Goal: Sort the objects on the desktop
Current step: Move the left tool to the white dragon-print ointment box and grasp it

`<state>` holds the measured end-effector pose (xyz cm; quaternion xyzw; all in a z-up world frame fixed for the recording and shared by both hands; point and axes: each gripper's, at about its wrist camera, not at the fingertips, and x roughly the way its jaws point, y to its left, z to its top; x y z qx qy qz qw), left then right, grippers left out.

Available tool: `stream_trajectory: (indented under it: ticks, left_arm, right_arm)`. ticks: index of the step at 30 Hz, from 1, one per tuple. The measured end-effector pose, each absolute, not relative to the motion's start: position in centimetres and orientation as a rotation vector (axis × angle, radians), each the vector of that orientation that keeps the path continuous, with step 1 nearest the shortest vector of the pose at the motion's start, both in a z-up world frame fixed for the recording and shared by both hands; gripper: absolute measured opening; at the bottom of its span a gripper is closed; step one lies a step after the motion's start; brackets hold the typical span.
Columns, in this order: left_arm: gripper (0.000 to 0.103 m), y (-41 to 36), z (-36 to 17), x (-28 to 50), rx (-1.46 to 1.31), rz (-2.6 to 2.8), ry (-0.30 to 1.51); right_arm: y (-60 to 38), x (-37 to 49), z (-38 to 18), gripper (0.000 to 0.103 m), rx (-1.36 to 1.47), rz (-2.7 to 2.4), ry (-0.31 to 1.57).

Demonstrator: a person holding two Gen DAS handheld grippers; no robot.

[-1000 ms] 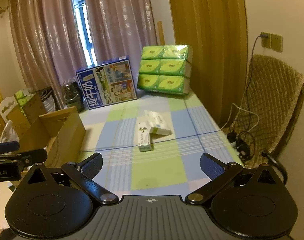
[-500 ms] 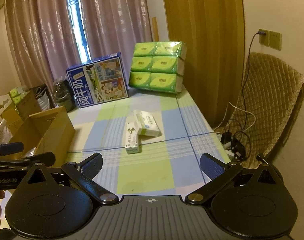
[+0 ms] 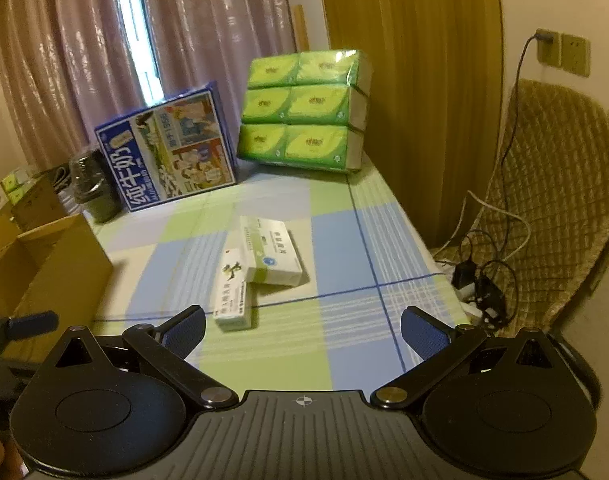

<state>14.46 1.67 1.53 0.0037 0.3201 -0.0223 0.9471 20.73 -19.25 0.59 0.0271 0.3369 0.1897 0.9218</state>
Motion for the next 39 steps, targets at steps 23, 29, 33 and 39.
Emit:
stream_trajectory:
  ticks: [23, 29, 33, 39]
  left_arm:
    - [0.09, -0.5, -9.1, 27.4, 0.048, -0.103, 0.717]
    - [0.077, -1.2, -10.9, 29.5, 0.059, -0.124, 0.741]
    - [0.049, -1.3, -11.6, 30.3, 0.07, -0.127, 0.755]
    - [0.033, 1.2, -11.7, 29.7, 0.047, -0.054, 0.77]
  right_arm:
    - [-17.0, 32.1, -7.2, 0.101, 0.024, 0.43, 0.699]
    - [-16.9, 33.1, -7.9, 0.101, 0.037, 0.425, 0.709]
    - [-16.3, 33.3, -8.4, 0.101, 0.028, 0.443, 0.72]
    - [-13.9, 34.3, -9.0, 0.101, 0.008, 0.499, 0.725]
